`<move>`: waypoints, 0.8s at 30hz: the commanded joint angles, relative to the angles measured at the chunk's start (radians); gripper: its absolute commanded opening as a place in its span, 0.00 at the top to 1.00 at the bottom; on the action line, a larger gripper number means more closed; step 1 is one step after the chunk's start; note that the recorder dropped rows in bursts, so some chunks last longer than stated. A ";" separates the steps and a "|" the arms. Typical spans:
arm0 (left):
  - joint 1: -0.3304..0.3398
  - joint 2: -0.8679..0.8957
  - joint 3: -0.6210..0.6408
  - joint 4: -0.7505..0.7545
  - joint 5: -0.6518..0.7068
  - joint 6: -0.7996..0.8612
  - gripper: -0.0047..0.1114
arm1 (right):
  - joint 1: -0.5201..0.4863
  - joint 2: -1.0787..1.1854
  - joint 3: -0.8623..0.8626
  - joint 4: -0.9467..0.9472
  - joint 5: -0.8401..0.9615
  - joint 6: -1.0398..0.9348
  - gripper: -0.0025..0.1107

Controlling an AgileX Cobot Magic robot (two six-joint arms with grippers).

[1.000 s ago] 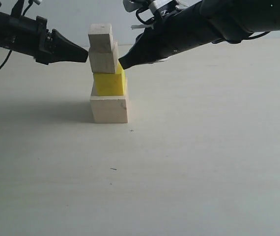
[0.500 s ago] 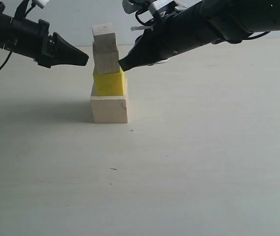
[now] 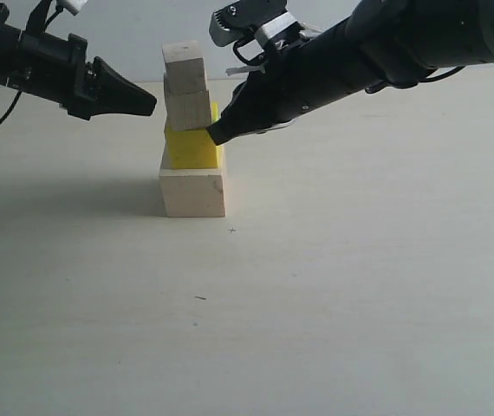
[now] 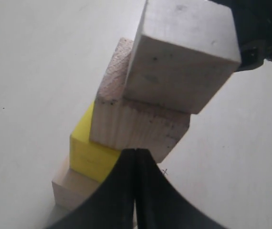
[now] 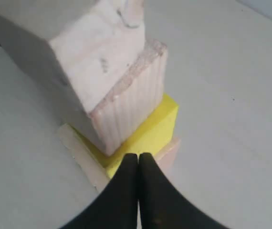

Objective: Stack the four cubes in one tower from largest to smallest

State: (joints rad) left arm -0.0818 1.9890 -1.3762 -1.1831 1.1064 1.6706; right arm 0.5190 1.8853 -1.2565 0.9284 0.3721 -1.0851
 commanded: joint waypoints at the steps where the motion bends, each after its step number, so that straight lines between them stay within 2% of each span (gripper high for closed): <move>1: 0.002 0.001 0.003 -0.007 -0.014 -0.002 0.96 | -0.002 0.000 -0.007 0.108 0.024 -0.113 0.98; 24: 0.002 0.001 0.003 -0.007 -0.020 -0.004 0.96 | -0.004 -0.002 -0.007 0.113 0.025 -0.144 0.98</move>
State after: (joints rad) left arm -0.0811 1.9890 -1.3762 -1.1831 1.0904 1.6706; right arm 0.5190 1.8853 -1.2565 1.0476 0.4171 -1.2181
